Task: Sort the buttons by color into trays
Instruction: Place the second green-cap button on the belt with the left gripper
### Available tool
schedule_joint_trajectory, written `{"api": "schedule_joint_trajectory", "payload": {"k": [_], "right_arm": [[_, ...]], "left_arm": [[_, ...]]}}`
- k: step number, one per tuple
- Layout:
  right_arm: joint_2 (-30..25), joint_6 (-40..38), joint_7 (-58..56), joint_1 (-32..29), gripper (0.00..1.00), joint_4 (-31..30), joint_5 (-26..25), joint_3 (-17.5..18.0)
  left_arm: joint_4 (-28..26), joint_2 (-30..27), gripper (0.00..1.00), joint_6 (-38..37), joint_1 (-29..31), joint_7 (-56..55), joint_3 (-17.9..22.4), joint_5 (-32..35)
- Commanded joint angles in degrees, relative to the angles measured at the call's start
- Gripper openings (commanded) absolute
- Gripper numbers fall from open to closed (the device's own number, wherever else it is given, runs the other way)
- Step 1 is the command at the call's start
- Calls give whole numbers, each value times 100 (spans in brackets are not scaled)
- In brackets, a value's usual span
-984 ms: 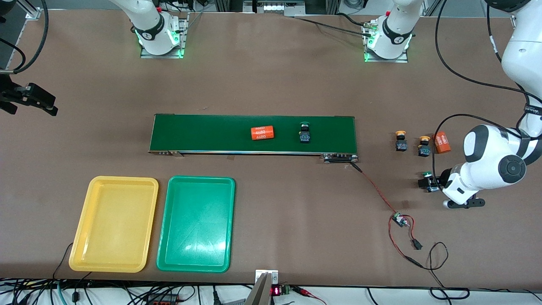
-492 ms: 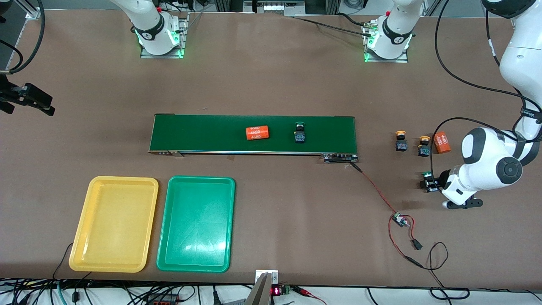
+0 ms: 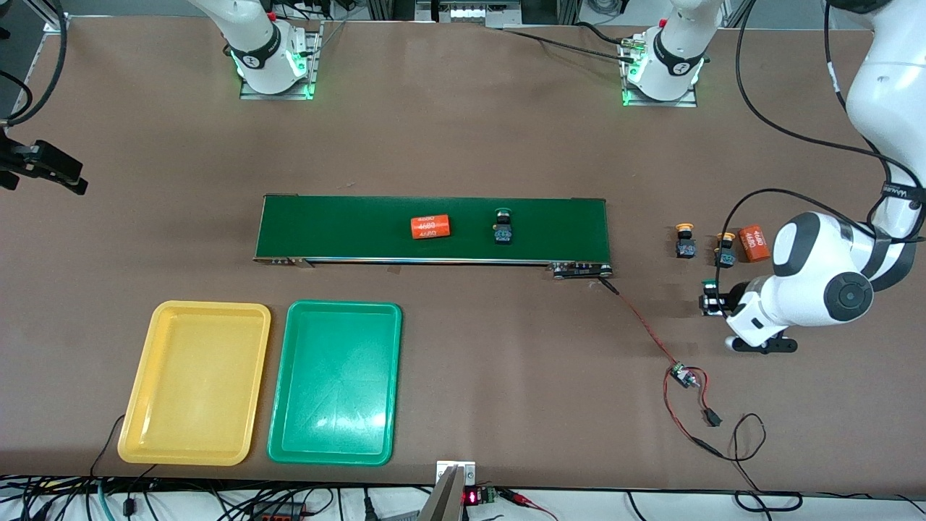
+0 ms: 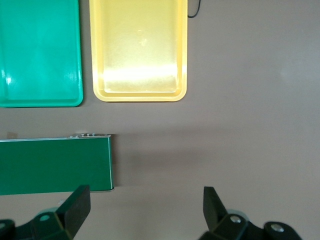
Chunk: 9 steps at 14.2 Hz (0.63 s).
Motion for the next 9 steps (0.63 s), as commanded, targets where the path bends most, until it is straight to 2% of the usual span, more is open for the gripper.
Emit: {"api": "schedule_joint_trajectory", "payload": {"k": [1,4,5,7,9], "right_arm": [[79,-33,58,-85,100,-31,-9,35],[149,186,50,-138,100,-22,87,44],[140,126,24,-138,100,-22,123,44],[140,64,-12,-120,100,-31,141,52],[367,90,50,-120,100,4,132,52]], "left_arm": [[-42,-193,24,-952,-10,-839,-577,58],[-296,-167,17,-1228,-53,-827,-1342,102],[-350,-149,16,-1193,-236,-791,-1458,120],[-350,-140,16,-1175,-781,-878,-1468,68],[-463,-131,16,-1114,-1054,-992,-1477,59]]}}
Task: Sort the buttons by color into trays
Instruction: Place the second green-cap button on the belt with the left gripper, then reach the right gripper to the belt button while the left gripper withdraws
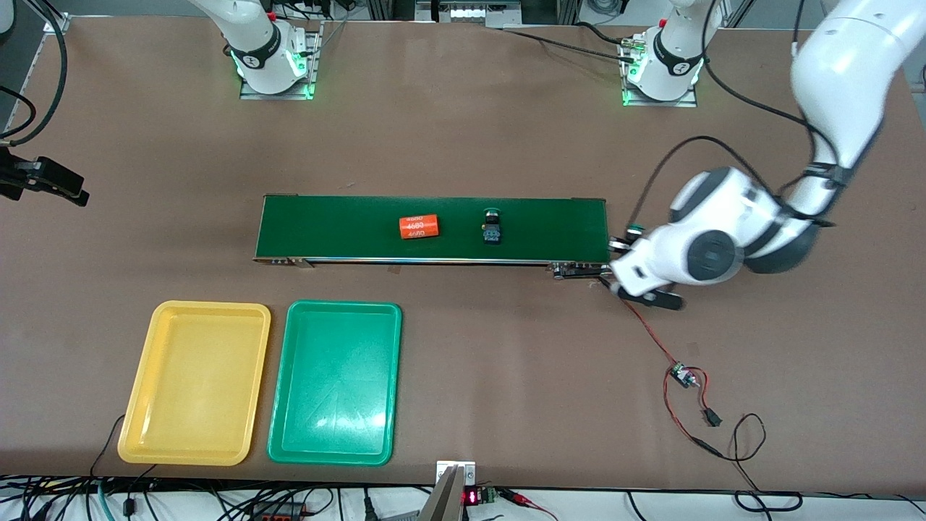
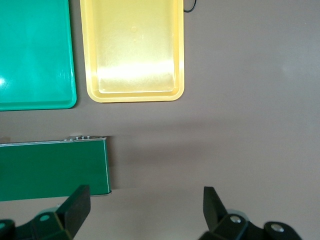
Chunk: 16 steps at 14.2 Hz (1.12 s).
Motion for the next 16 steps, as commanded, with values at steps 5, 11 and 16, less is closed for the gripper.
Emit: {"api": "schedule_joint_trajectory", "payload": {"k": [5,11,16], "right_arm": [[283,-238,56,9,100,45,61,72],[319,-325,47,-105,100,28,70,38],[477,-264,82,403,100,28,87,81]], "left_arm": [[-846,-43,18,1315,-356,-951,-157,104],[-723,-113,100,1396,-366,-1715,-314,77],[-39,-140,100,501,327,-1584,-307,77]]}}
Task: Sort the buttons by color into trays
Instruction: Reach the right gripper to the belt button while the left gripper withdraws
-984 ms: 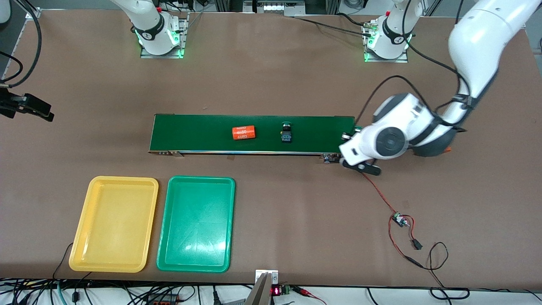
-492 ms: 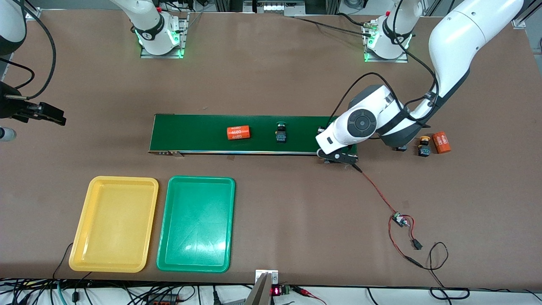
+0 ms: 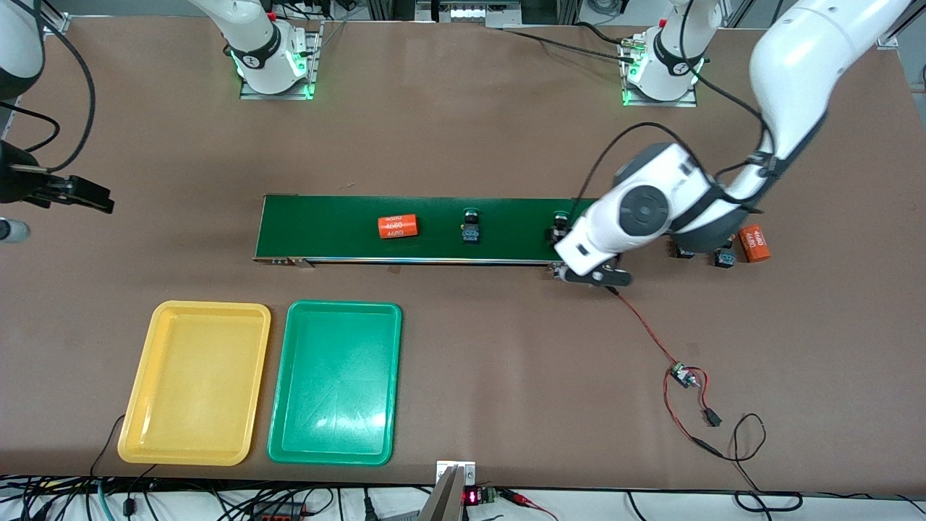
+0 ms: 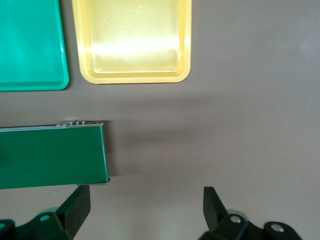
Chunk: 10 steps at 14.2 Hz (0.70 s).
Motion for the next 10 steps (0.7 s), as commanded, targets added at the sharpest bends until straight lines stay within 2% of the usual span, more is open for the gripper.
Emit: {"api": "schedule_joint_trajectory", "payload": {"k": [1,4,7,10], "right_arm": [[173,-2,213,530,100,32,69,17],[471,59,547,1171,100,50,323,8],[701,427,1075,1778,100,50,359,17],[981,753,1539,2411,100,50,666,17]], "left_arm": [[297,-15,100,-572,474,44,10,155],[297,-15,100,-590,1098,166,343,156],[288,-15,100,-590,1450,1077,843,304],[227,-15,100,-590,1828,1712,1091,586]]}}
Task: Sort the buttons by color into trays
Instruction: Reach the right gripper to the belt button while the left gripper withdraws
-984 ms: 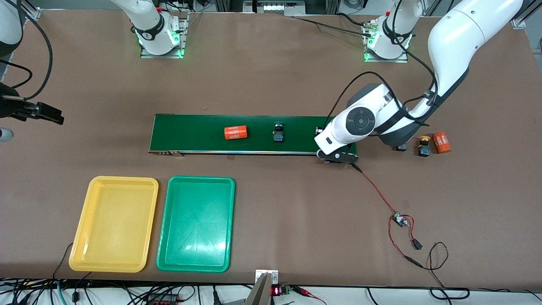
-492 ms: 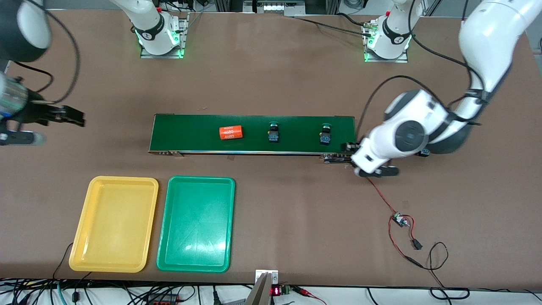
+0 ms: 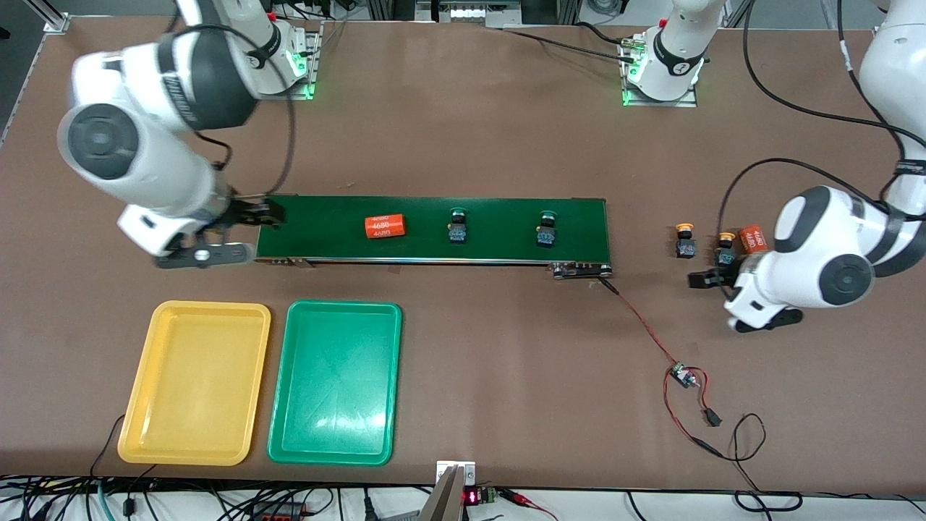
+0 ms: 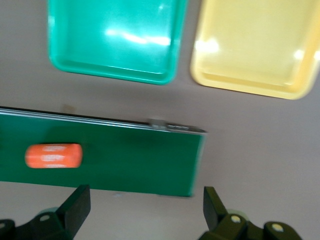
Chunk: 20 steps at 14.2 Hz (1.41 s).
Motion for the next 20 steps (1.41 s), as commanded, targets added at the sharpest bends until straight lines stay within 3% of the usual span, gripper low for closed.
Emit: {"api": "schedule_joint_trajectory", "payload": {"k": [1,3,7,10,12,20], "right_arm": [[228,289,536,527,100,49,219,-57],[474,465,1116,1010,100,66,201,-66],[852,983,2057,1336,100,66,236,-57],[1134,1475,2340,1610,100,49,410,-57],[1344,1600,2279,1706,100,66,1086,-57],[1969,2030,2270,2075,100,40,1107,-66]], "left_arm": [[-78,-13,100,-90,351,545,94,283],[-104,-4,100,-238,545,984,356,292],[-139,39,98,-239,686,1732,920,354],[-429,48,93,-265,1029,1786,850,293],[-447,48,93,-283,1047,1786,850,248],[-351,-31,92,-652,1047,1786,692,-6]]}}
